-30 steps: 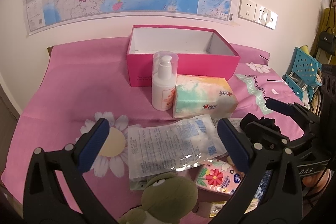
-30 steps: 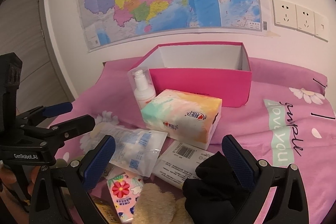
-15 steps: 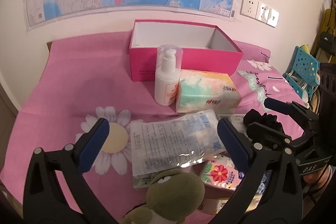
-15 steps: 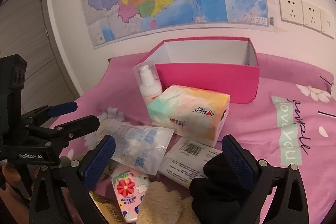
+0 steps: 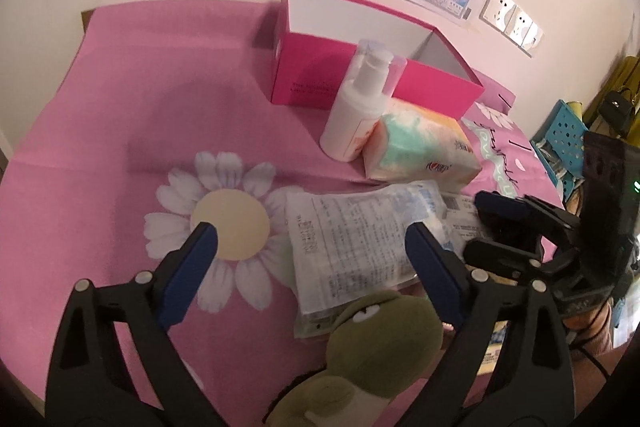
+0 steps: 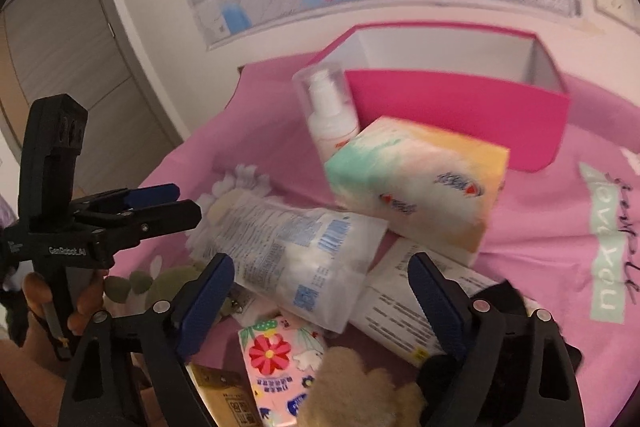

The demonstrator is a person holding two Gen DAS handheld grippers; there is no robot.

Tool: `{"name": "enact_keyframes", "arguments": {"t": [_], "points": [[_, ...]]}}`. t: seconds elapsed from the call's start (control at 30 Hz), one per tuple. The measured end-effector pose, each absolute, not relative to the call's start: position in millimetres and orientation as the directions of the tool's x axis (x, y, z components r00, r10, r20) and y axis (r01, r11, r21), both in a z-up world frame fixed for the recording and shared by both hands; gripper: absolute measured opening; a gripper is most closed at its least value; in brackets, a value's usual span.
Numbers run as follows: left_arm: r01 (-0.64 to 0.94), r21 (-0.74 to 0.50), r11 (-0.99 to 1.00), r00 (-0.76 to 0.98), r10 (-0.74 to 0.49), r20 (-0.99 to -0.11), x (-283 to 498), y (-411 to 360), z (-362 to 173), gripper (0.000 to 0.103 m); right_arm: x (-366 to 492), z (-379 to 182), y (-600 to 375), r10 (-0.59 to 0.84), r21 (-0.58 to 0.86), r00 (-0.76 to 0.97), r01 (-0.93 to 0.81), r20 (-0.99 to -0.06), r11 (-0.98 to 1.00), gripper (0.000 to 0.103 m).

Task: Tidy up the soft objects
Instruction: 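Move the left gripper toward the clear plastic bag of cotton pads, then grasp the clear plastic bag with the left gripper and lift it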

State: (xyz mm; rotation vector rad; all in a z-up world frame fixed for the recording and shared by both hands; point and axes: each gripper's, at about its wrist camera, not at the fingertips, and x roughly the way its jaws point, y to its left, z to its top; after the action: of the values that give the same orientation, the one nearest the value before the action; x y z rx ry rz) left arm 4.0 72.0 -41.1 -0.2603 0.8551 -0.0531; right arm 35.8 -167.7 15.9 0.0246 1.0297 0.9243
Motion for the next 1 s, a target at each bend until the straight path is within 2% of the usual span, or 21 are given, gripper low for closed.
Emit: {"name": "enact_keyframes", "arguments": {"t": [0.2, 0.43, 0.47, 0.5, 0.53, 0.6, 0.63, 0.7, 0.8, 0.87, 1.0], "points": [[0.018, -0.293, 0.956, 0.589, -0.247, -0.769, 17, 76, -48, 0.087, 52, -5, -156, 0.645, 0.465, 0.109, -0.605, -0.756, 0.646, 0.090], [0.062, -0.346, 0.936, 0.465, -0.334, -0.820, 36, 81, -69, 0.087, 57, -18, -150, 0.666, 0.519, 0.047, -0.588, -0.744, 0.621, 0.090], [0.069, -0.355, 0.932, 0.447, -0.347, -0.825, 39, 80, -71, 0.084, 57, -19, -150, 0.675, 0.529, 0.041, -0.587, -0.737, 0.613, 0.090], [0.076, -0.364, 0.928, 0.438, -0.359, -0.824, 40, 80, -72, 0.076, 57, -19, -150, 0.684, 0.538, 0.036, -0.587, -0.729, 0.605, 0.088], [0.087, -0.377, 0.922, 0.427, -0.377, -0.822, 42, 79, -74, 0.074, 57, -19, -149, 0.685, 0.538, 0.036, -0.590, -0.728, 0.602, 0.084], [0.111, -0.410, 0.905, 0.404, -0.418, -0.814, 45, 76, -77, 0.067, 56, -21, -148, 0.684, 0.537, 0.032, -0.592, -0.729, 0.601, 0.055], [0.109, -0.412, 0.905, 0.406, -0.419, -0.813, 45, 76, -78, 0.066, 56, -22, -148, 0.681, 0.538, 0.030, -0.589, -0.732, 0.603, 0.052], [0.107, -0.424, 0.899, 0.417, -0.428, -0.802, 44, 76, -76, 0.060, 56, -21, -151, 0.686, 0.537, 0.042, -0.589, -0.726, 0.604, 0.050], [0.112, -0.425, 0.898, 0.443, -0.428, -0.788, 39, 75, -68, 0.057, 55, -16, -155, 0.692, 0.528, 0.062, -0.600, -0.719, 0.602, 0.045], [0.123, -0.423, 0.898, 0.465, -0.428, -0.775, 36, 75, -60, 0.056, 54, -11, -156, 0.692, 0.517, 0.074, -0.608, -0.718, 0.602, 0.044], [0.128, -0.401, 0.907, 0.518, -0.406, -0.753, 30, 74, -40, 0.047, 54, 0, -158, 0.702, 0.504, 0.104, -0.623, -0.704, 0.598, 0.044]]}}
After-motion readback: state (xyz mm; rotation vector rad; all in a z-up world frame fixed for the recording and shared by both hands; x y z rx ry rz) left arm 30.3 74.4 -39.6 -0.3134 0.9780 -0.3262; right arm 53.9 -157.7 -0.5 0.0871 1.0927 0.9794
